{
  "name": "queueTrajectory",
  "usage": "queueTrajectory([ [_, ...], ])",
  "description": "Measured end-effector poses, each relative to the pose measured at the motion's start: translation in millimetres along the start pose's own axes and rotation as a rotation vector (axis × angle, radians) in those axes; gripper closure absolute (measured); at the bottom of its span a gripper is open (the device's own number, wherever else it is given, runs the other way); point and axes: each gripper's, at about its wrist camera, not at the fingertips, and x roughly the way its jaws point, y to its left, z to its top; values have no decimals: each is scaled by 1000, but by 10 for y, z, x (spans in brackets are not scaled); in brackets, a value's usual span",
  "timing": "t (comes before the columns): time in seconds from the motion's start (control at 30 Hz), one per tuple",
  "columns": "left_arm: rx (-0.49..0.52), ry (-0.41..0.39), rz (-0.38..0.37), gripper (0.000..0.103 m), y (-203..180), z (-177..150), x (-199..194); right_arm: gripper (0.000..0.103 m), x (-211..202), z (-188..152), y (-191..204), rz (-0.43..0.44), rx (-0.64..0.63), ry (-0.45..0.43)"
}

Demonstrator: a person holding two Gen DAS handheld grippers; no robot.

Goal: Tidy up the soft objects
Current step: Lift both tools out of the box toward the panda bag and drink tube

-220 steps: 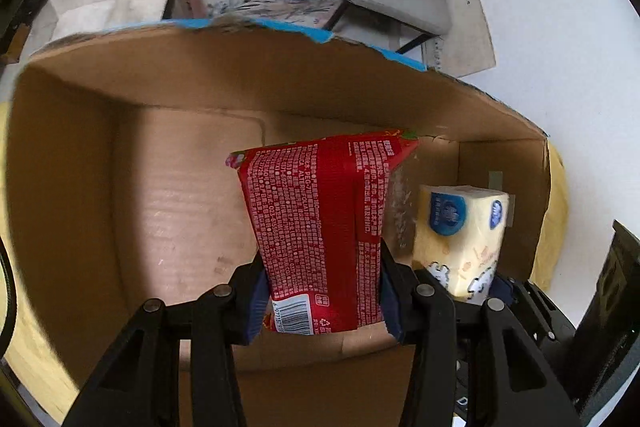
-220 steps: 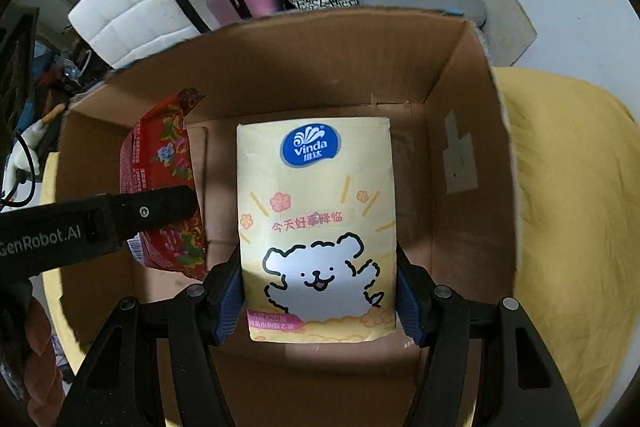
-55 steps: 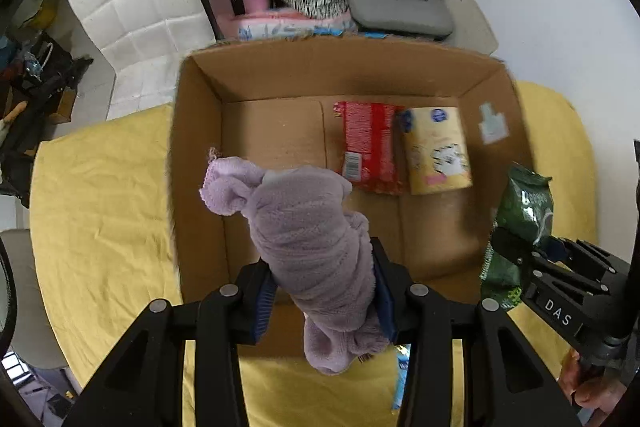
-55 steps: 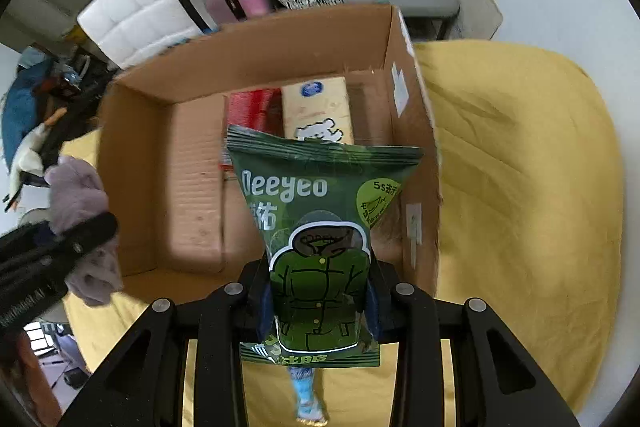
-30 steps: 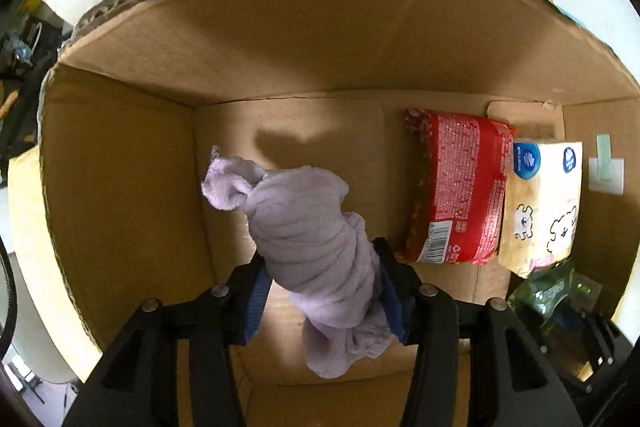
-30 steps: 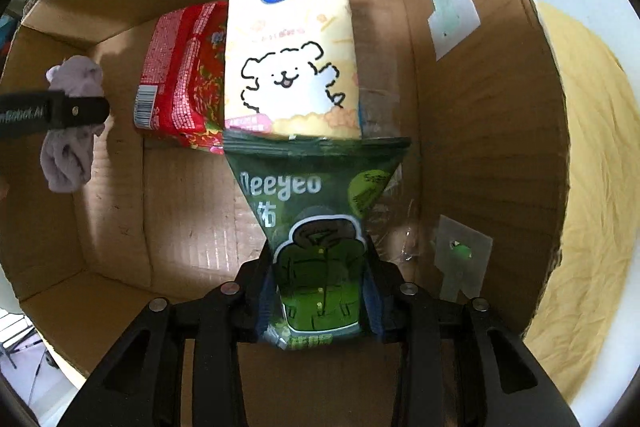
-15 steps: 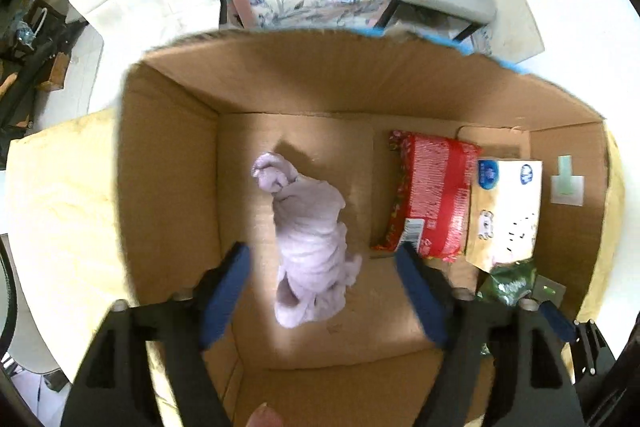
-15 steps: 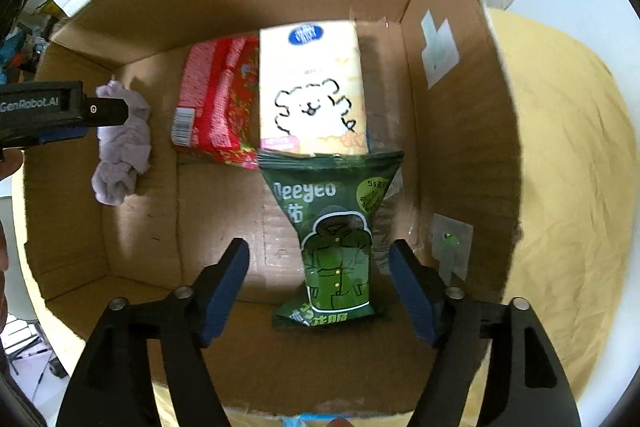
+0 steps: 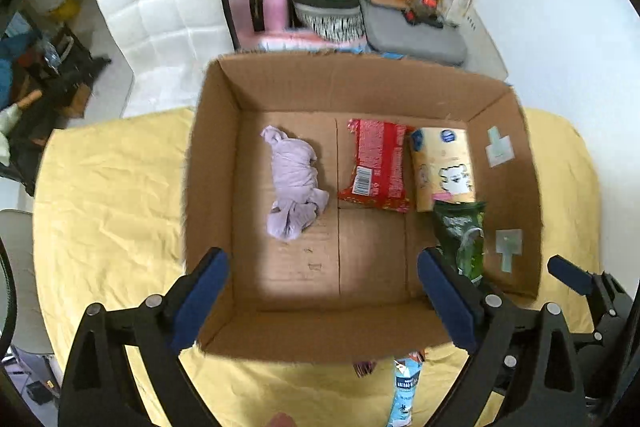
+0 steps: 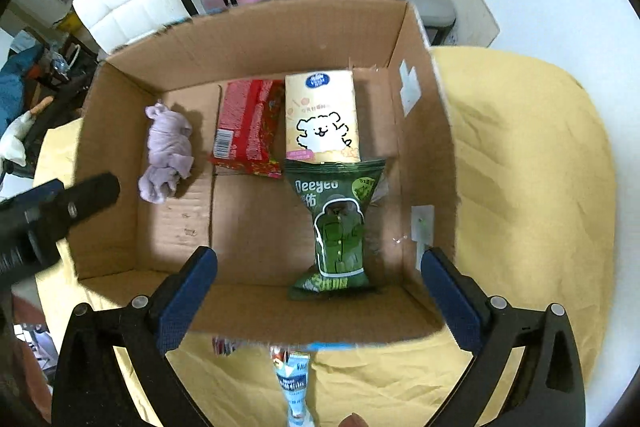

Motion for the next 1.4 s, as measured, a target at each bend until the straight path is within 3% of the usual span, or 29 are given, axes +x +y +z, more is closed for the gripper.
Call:
queueTrajectory([
  [0.3, -8, -164, 47, 6, -88, -345, -694, 0, -657, -352, -20, 3, -21, -117],
  [0.87, -27, -270, 83, 6, -134, -980, -1406, 0, -1546, -949, -12, 41, -58, -232],
  [1.07, -60, -195, 142, 6, -18, -1256, -1098, 0, -1088, -1198, -51, 49, -49, -106],
  [1.2, -94, -68, 195, 6, 137, -1513, -580, 0, -434, -1458, -65, 69, -27, 56],
  [1.4, -161, 132, 209, 6, 358, -1847, 193, 0, 592, -1834, -46, 110, 46, 270],
])
